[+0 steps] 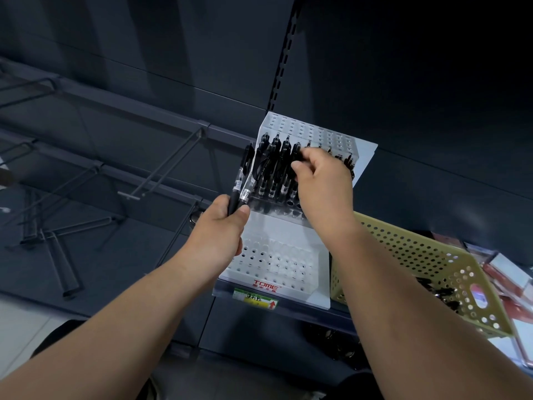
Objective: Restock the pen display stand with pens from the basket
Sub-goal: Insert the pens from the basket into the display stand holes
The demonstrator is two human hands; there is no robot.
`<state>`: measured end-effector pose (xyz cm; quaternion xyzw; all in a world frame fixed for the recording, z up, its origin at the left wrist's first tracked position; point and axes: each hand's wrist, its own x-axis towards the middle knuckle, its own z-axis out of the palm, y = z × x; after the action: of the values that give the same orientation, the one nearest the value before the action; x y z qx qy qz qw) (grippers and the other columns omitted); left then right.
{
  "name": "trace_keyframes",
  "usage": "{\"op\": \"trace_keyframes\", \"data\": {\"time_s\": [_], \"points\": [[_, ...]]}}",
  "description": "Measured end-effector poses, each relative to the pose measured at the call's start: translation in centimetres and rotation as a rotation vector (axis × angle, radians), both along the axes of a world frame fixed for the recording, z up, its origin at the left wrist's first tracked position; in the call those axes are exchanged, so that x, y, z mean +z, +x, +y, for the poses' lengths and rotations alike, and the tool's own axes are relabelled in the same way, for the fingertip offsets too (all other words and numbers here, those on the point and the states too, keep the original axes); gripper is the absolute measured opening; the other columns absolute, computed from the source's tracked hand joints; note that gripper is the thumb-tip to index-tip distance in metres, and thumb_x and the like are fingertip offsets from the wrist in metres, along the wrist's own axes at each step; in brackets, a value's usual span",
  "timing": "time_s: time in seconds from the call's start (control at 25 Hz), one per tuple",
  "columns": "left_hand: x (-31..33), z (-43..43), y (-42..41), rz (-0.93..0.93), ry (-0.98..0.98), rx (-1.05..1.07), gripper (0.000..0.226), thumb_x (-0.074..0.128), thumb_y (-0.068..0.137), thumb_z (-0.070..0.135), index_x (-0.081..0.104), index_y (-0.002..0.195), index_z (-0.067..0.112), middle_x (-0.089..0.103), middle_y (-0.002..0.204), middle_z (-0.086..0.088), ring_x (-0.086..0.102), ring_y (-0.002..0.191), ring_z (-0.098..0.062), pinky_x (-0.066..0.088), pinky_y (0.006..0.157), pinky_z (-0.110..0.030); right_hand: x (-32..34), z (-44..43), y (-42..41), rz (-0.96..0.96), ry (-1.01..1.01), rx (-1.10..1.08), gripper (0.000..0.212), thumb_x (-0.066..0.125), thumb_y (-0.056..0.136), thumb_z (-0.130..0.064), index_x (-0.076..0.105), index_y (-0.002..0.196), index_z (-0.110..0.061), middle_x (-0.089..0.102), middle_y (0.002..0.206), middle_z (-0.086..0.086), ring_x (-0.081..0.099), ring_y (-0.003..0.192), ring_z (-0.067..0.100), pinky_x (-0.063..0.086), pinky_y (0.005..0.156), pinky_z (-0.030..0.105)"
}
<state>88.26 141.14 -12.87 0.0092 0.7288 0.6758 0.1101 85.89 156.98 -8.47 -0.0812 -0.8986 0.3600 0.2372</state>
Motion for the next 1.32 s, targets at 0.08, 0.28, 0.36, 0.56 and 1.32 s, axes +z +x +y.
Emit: {"op": "trace_keyframes", "data": {"time_s": [0.08, 0.28, 0.36, 0.56, 1.32], "points": [[0.0, 0.0, 0.1, -0.003, -0.009, -0.009, 0.024, 0.045, 0.099, 0.022, 0.039, 0.077, 0.015, 0.039, 0.073, -0.008, 0.037, 0.055, -0.016, 0.040, 0.056, -0.029, -0.2, 0.0, -0.1, -0.018, 0.002, -0.015, 0.027, 0.053, 0.098, -0.020, 0.060, 0.124, -0.016, 0.065, 0.090, -0.007, 0.064, 0.087, 0.013, 0.052, 0.078, 0.034], [-0.2, -0.2, 0.3, -0.014, 0.018, -0.026, 0.023, 0.045, 0.100, 0.023, 0.040, 0.078, 0.015, 0.037, 0.070, -0.004, 0.035, 0.055, -0.014, 0.040, 0.054, -0.026, -1.0, -0.1, -0.1, -0.063, 0.011, -0.046, 0.010, 0.052, 0.099, -0.021, 0.056, 0.108, -0.020, 0.058, 0.081, -0.011, 0.060, 0.077, 0.010, 0.052, 0.072, 0.036], [-0.3, -0.3, 0.3, -0.016, 0.006, -0.028, 0.023, 0.044, 0.100, 0.027, 0.043, 0.081, 0.014, 0.037, 0.068, -0.001, 0.037, 0.056, -0.013, 0.041, 0.055, -0.025, -1.3, -0.1, -0.1, -0.063, 0.005, -0.050, 0.010, 0.051, 0.099, -0.022, 0.056, 0.108, -0.021, 0.058, 0.081, -0.012, 0.060, 0.077, 0.011, 0.054, 0.074, 0.041], [-0.1, -0.3, 0.7, -0.038, 0.058, -0.009, 0.021, 0.043, 0.100, 0.027, 0.047, 0.084, 0.014, 0.038, 0.063, 0.001, 0.036, 0.054, -0.011, 0.040, 0.052, -0.023, -1.3, 0.2, -0.5, -0.061, 0.008, -0.056, 0.008, 0.053, 0.098, -0.023, 0.056, 0.104, -0.020, 0.059, 0.080, -0.011, 0.061, 0.078, 0.014, 0.055, 0.076, 0.044], [1.6, 1.3, 3.7, 0.140, 0.066, 0.023, 0.023, 0.052, 0.095, 0.011, 0.062, 0.087, 0.030, 0.055, 0.060, 0.018, 0.049, 0.058, 0.002, 0.043, 0.058, -0.013, 0.1, -1.5, 6.2, -0.086, -0.991, 0.078, 0.018, 0.063, 0.094, -0.026, 0.062, 0.104, -0.012, 0.067, 0.092, 0.006, 0.063, 0.073, 0.011, 0.050, 0.064, 0.023]]}}
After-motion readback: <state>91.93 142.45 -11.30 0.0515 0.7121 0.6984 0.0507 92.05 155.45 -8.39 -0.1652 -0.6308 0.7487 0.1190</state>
